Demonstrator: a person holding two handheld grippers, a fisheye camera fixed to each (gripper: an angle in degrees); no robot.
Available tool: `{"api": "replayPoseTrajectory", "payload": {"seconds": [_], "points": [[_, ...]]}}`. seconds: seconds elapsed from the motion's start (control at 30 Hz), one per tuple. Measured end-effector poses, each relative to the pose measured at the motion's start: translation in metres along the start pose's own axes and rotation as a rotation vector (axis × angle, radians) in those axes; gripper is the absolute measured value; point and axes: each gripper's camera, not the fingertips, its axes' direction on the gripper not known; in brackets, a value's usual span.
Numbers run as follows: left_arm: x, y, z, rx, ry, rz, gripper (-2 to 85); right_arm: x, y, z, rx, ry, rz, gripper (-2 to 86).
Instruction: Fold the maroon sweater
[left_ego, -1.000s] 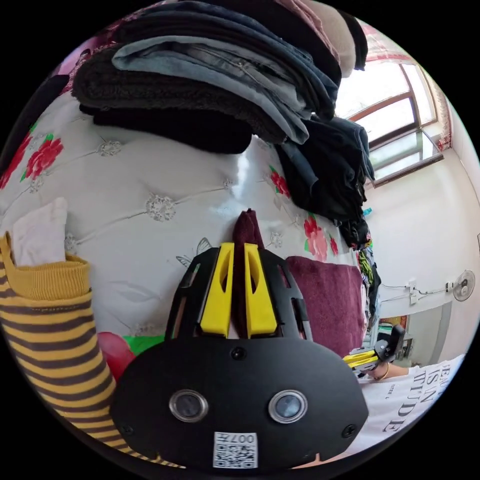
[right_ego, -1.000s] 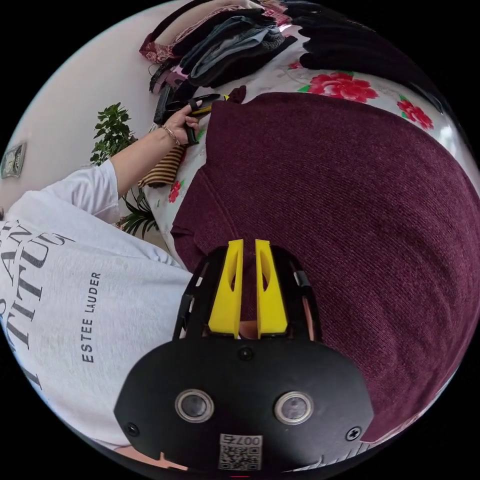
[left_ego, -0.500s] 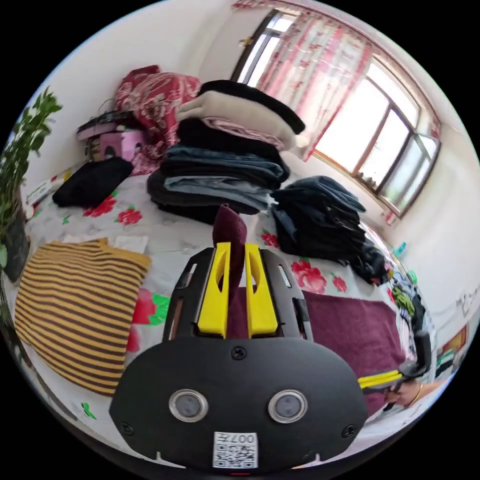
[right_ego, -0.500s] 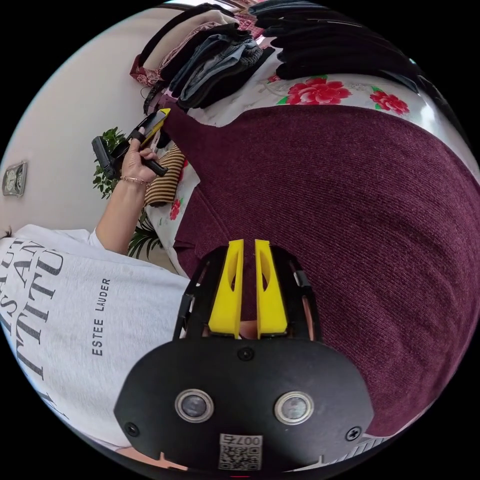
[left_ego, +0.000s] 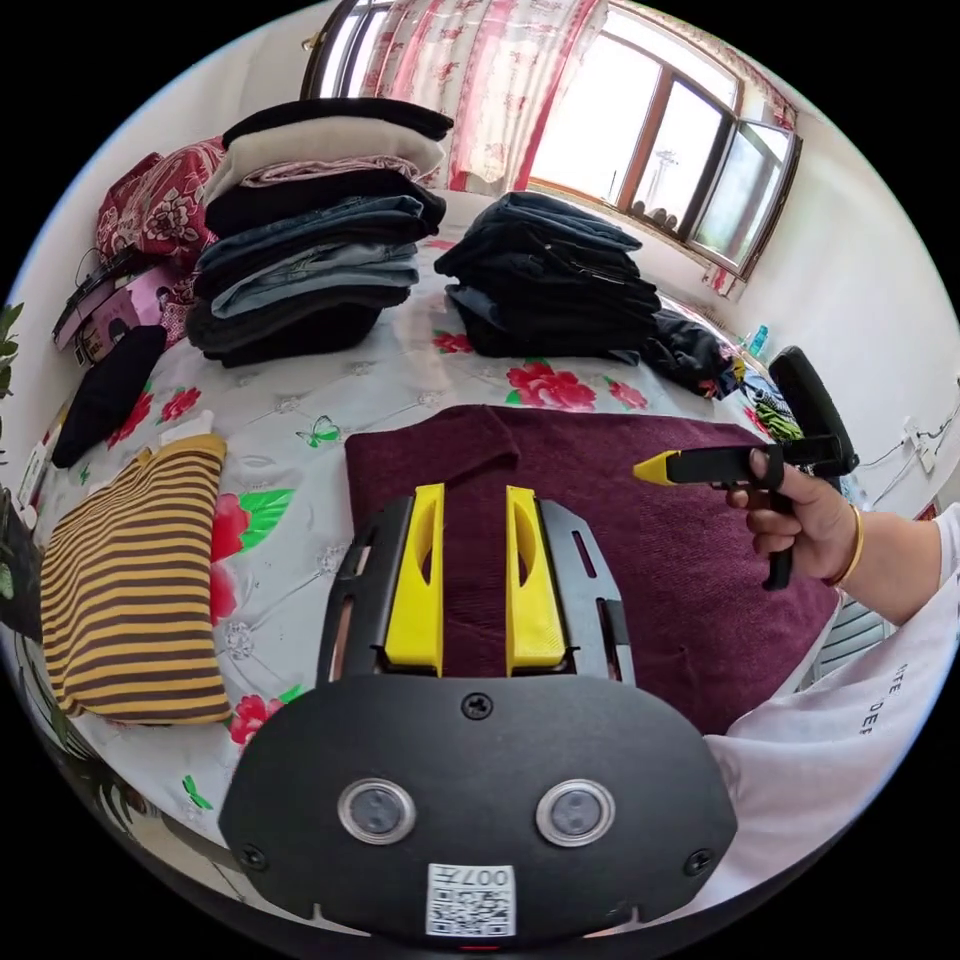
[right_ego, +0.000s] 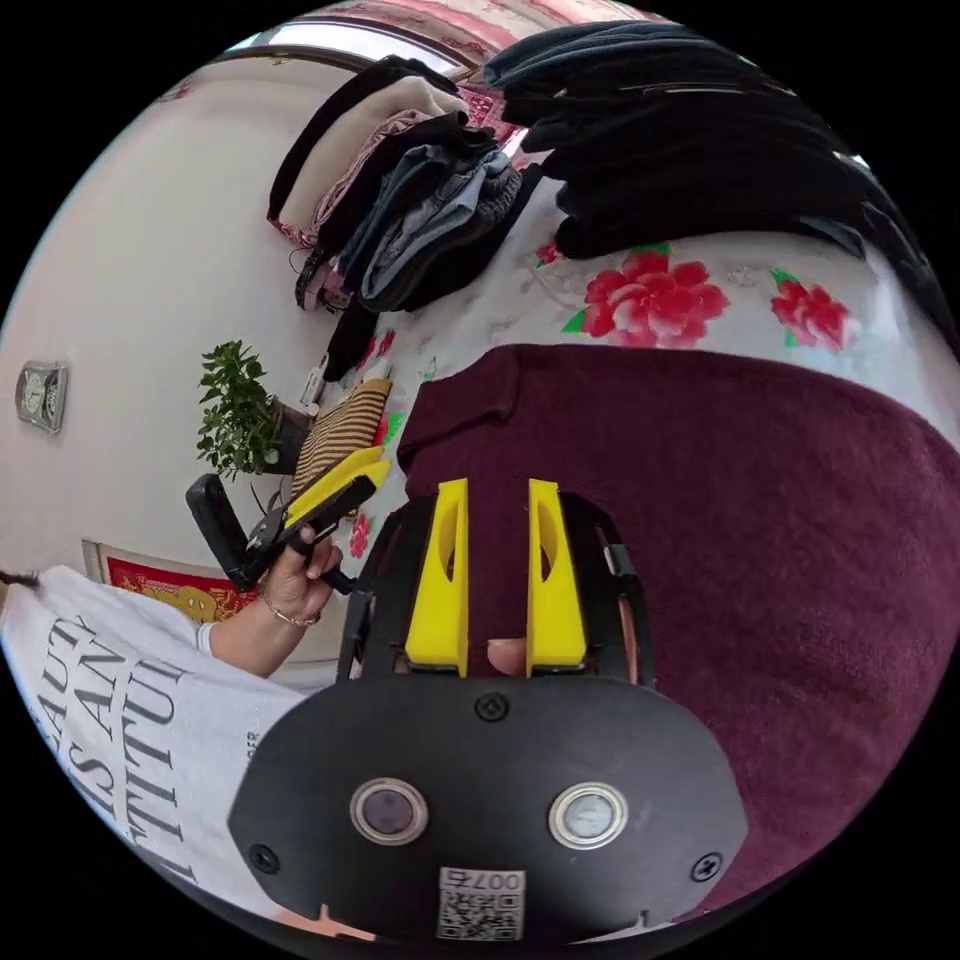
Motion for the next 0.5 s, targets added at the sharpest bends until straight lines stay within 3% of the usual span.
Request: {"api": "replayPoseTrajectory", "payload": {"seconds": [0.17,0.33,0.4,0.5], "points": [[-0.022,0.014,-0.004,-0.035,-0.051,-0.089,8.2,-0.011,-0.072,0.054,-0.028,0.096,-0.045,6.3],[-0.026,0.028,0.002,-0.091,-0.054,-0.129,7.5,-0.02,-0.083,0.095,-0.156,0.173,-0.101,3.3],[-0.027,0.031,0.004,-0.094,-0.04,-0.137,7.6,-0.024,-0.078,0.092,-0.138,0.252,-0.133,1.7],[-0.026,0.031,0.006,-0.092,-0.024,-0.139,8.0,-0.021,-0.069,0.068,-0.079,0.189,-0.139,0.8]]}}
